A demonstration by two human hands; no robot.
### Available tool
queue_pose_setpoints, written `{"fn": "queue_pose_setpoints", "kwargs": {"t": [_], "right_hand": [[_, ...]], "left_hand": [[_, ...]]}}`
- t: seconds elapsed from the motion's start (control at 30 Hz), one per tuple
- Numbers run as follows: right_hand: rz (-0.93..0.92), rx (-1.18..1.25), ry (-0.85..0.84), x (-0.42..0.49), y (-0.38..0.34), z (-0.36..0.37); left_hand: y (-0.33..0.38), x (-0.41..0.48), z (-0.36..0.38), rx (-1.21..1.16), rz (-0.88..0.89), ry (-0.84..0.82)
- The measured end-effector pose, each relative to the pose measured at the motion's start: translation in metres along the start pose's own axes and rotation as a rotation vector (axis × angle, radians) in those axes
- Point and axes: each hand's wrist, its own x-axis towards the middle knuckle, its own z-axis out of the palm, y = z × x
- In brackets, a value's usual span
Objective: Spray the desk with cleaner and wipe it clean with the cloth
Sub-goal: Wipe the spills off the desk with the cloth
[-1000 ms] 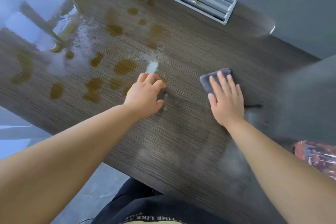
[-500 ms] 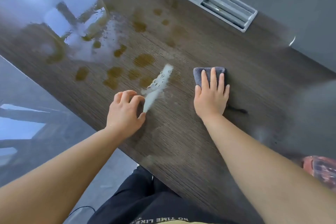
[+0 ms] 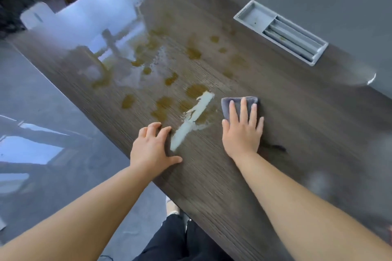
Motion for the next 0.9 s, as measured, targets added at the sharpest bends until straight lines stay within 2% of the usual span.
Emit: {"fn": "queue_pose_setpoints", "kwargs": {"t": [0.1, 0.13, 0.17, 0.23, 0.33, 0.37, 0.4, 0.47, 0.53, 0.6, 0.63, 0.67, 0.77, 0.8, 0.83, 0.9], "right_hand": [[-0.518, -0.075, -0.01, -0.029, -0.003, 0.012], [-0.645, -0.117, -0.066, -0.024, 0.01, 0.009], [-0.696, -0.155, -0.094, -0.013, 0.024, 0.007], [-0.551, -0.159, -0.025, 0.013, 0.038, 0.001], [-0.017, -0.049, -0.005, 0.033, 0.01, -0.004], [0.071, -0.033, 0.009, 0.029, -0.009, -0.002], [0.064, -0.033, 0.018, 0.02, -0.027, 0.001], [-0.166, -0.039, 0.015, -0.006, -0.046, 0.008], [-0.472, -0.074, -0.033, -0.018, -0.03, 0.012], [-0.609, -0.14, -0.098, -0.006, -0.003, 0.006], [-0.569, -0.143, -0.075, 0.004, 0.005, 0.003], [-0.449, -0.127, -0.05, 0.014, 0.008, -0.001], [0.019, -0.051, -0.002, 0.022, -0.026, -0.001], [0.054, -0.044, 0.004, 0.014, -0.044, 0.001], [-0.009, -0.039, 0.012, 0.002, -0.059, 0.007], [-0.324, -0.05, 0.021, -0.023, -0.071, 0.015]], "left_hand": [[0.001, 0.002, -0.004, 0.059, 0.023, -0.005], [0.002, 0.003, -0.005, 0.075, 0.031, -0.011], [0.002, 0.004, -0.006, 0.092, 0.039, -0.017], [0.002, 0.004, -0.008, 0.111, 0.049, -0.027], [0.002, 0.004, -0.009, 0.121, 0.047, -0.03], [0.002, 0.004, -0.008, 0.124, 0.05, -0.03], [0.001, 0.005, -0.008, 0.125, 0.053, -0.025], [0.0, 0.005, -0.008, 0.122, 0.052, -0.005], [-0.001, 0.006, -0.008, 0.124, 0.065, 0.006], [-0.002, 0.005, -0.006, 0.116, 0.086, 0.004], [-0.004, 0.004, -0.005, 0.106, 0.097, 0.003], [-0.005, 0.004, -0.005, 0.091, 0.111, 0.002], [-0.016, 0.005, -0.005, -0.014, 0.136, -0.01], [-0.02, 0.005, -0.006, -0.06, 0.15, -0.009], [-0.025, 0.005, -0.006, -0.103, 0.167, 0.001], [-0.036, 0.005, -0.008, -0.153, 0.21, 0.044]]}}
